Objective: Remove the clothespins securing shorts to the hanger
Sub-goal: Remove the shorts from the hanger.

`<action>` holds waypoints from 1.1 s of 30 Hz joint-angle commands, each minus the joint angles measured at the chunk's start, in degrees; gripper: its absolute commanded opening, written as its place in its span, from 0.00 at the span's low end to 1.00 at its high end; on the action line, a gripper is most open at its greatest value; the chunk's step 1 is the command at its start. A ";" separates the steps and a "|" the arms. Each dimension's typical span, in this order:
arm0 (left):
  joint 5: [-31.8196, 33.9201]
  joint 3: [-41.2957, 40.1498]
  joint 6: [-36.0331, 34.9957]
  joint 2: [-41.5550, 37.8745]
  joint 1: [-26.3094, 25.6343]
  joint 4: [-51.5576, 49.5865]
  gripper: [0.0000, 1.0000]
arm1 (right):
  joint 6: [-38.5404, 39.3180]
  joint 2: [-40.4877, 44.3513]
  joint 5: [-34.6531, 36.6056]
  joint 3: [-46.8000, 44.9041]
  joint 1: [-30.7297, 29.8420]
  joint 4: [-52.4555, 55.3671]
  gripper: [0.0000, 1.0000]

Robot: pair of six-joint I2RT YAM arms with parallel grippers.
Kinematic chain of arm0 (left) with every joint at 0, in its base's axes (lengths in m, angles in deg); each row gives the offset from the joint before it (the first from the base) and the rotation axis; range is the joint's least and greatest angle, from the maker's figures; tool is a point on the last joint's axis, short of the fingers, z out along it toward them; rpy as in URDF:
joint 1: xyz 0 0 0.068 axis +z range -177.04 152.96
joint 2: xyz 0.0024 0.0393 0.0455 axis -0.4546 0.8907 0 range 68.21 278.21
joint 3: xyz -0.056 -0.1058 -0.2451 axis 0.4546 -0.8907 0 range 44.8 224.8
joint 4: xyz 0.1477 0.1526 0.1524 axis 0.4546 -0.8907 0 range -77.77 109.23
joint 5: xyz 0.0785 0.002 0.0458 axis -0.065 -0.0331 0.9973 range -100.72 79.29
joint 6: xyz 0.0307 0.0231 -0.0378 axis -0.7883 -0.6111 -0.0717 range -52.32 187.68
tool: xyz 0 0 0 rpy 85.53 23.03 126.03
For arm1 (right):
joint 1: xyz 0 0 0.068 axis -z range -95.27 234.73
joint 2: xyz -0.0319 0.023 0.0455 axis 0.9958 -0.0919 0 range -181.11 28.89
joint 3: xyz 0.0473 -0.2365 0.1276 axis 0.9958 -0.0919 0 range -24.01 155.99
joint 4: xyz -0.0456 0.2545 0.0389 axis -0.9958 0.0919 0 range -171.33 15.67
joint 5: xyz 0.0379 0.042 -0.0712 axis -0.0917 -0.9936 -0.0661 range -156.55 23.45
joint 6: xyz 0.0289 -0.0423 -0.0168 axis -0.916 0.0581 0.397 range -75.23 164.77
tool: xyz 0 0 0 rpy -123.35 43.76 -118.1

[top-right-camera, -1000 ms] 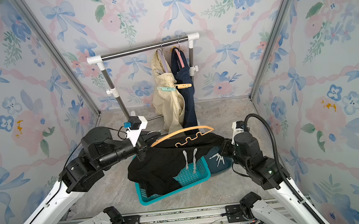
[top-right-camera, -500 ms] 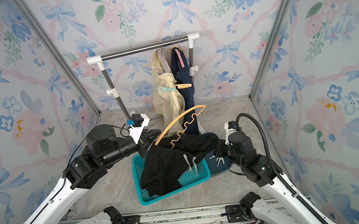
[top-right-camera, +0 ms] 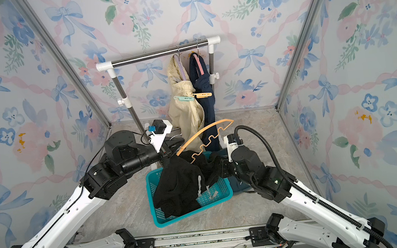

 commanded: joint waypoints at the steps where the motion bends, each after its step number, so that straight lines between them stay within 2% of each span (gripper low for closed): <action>1: -2.08 0.85 -0.53 -0.76 0.37 8.18 0.00 | 3.39 -1.35 0.67 3.76 -3.22 -3.77 0.03; 6: -3.06 -2.08 -0.97 -2.37 0.40 13.80 0.00 | 6.76 -4.80 -0.14 6.74 -7.71 -5.11 0.05; 13: 0.34 -4.57 -1.23 -2.91 0.38 17.68 0.00 | 10.67 -9.68 0.20 11.99 -12.43 -4.94 0.06; 22: 0.75 -5.00 -1.33 -3.20 0.54 19.03 0.00 | 11.44 -11.22 -0.43 12.74 -12.82 -5.39 0.06; 33: -3.13 -3.72 1.90 -0.89 2.75 22.91 0.00 | 12.86 -13.67 -1.76 14.56 -14.05 -4.26 0.08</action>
